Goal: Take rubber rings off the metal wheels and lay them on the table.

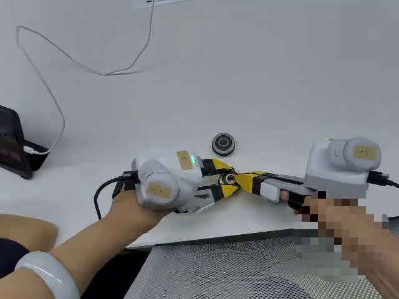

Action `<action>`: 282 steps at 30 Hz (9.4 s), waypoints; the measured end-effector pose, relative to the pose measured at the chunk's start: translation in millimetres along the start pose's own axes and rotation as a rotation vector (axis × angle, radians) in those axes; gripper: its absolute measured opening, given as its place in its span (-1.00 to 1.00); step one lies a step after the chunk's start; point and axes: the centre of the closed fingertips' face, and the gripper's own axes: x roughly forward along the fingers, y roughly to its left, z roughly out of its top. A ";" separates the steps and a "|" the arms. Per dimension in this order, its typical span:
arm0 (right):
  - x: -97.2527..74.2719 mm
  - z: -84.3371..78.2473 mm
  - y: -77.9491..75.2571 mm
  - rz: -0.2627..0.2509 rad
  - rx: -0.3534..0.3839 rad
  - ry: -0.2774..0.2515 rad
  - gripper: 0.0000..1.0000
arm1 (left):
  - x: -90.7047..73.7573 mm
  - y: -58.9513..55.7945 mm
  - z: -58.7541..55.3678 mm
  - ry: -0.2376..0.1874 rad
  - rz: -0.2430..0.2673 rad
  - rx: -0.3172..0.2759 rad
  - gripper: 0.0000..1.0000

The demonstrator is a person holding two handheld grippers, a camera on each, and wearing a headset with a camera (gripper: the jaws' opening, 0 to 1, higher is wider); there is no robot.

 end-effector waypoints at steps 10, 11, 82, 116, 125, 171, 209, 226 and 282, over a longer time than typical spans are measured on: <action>1.4 5.0 13.4 0.037 0.026 -0.031 -0.98 | -17.0 7.9 -7.8 -0.004 0.044 -0.032 -0.52; 1.1 6.9 14.5 0.036 0.024 -0.035 -0.98 | -17.9 8.1 -8.9 -0.001 0.044 -0.031 -0.52; -19.9 10.4 -1.8 -0.075 -0.306 -0.013 -0.54 | 2.8 3.9 -4.1 0.004 0.034 -0.031 -0.66; -1.6 -9.1 -18.5 -0.050 0.014 0.021 -0.67 | 6.4 3.6 -3.9 -0.005 0.025 -0.012 -0.74; 1.5 -10.0 -15.8 -0.033 0.096 0.021 -0.68 | 5.9 3.2 -3.9 -0.010 0.029 -0.018 -0.74; -7.4 -2.5 -11.7 -0.019 0.179 -0.011 -0.95 | 5.7 3.8 -5.7 -0.016 0.033 -0.031 -0.75; -0.4 -1.7 11.2 0.050 0.111 0.024 -0.98 | 4.8 4.0 -6.2 -0.017 0.032 -0.034 -0.75; -0.7 -0.9 7.7 0.022 0.119 0.008 -0.97 | -8.5 2.3 0.0 -0.064 0.028 -0.050 -0.56; -50.2 33.4 -49.4 -0.132 0.204 -0.133 -0.97 | -49.3 25.5 -28.7 -0.147 0.196 -0.239 0.48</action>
